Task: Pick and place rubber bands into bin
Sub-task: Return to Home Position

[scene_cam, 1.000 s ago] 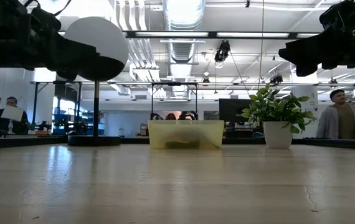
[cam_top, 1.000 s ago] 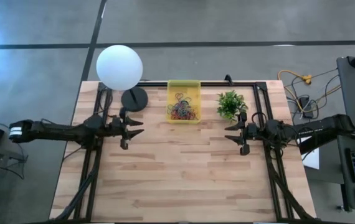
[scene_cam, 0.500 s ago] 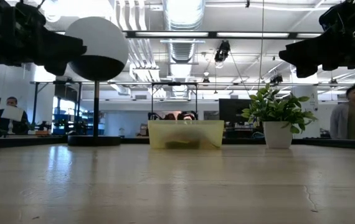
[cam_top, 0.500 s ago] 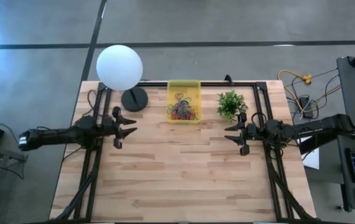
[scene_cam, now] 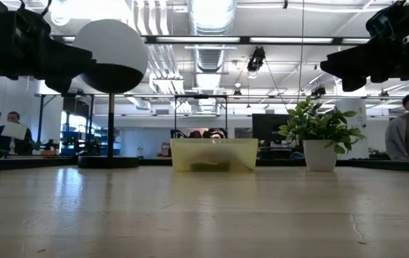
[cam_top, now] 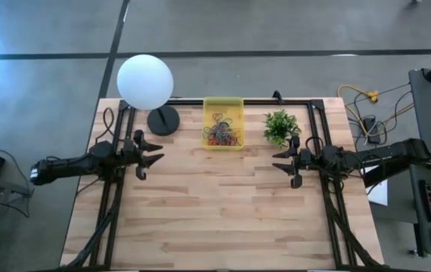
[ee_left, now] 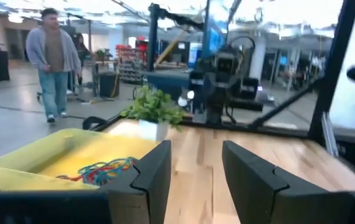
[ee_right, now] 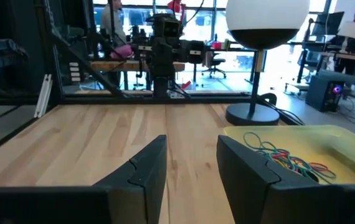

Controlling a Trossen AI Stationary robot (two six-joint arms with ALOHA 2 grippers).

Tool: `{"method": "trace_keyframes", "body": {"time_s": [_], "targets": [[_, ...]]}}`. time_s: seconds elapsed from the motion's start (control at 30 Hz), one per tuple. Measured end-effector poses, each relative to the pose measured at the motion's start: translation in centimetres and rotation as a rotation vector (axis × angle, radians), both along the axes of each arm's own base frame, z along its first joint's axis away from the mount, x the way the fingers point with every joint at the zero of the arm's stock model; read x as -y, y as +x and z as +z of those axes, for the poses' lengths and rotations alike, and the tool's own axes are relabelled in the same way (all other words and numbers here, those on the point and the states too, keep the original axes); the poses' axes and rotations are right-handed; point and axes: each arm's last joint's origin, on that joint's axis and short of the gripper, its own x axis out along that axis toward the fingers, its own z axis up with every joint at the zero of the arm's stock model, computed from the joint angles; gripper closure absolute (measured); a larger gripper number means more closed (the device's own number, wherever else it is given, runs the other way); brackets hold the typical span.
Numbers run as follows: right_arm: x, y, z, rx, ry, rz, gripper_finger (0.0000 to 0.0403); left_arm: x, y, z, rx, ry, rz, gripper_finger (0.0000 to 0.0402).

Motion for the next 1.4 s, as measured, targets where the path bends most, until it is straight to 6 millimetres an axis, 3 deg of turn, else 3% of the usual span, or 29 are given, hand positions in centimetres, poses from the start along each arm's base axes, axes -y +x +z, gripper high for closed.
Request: {"method": "trace_keyframes", "body": {"time_s": [0.67, 0.9, 1.1, 1.4], "targets": [[-0.8, -1.2, 1.0, 0.089, -0.085, 0.05, 0.0275, 0.7, 0.1, -0.5, -0.056, 0.012, -0.061, 0.0272], [-1.1, -1.8, 1.7, 0.157, -0.155, 0.029, 0.0275, 0.8, 0.1, -0.5, -0.06, 0.044, -0.065, 0.0272], [-0.7, -2.5, 2.3, 0.209, -0.185, -0.099, 0.0275, 0.8, 0.1, -0.5, -0.059, 0.045, -0.065, 0.0272], [-0.5, -3.6, 2.4, 0.231, -0.247, -0.099, 0.0275, 0.8, 0.1, -0.5, -0.059, 0.042, -0.065, 0.0272]]}}
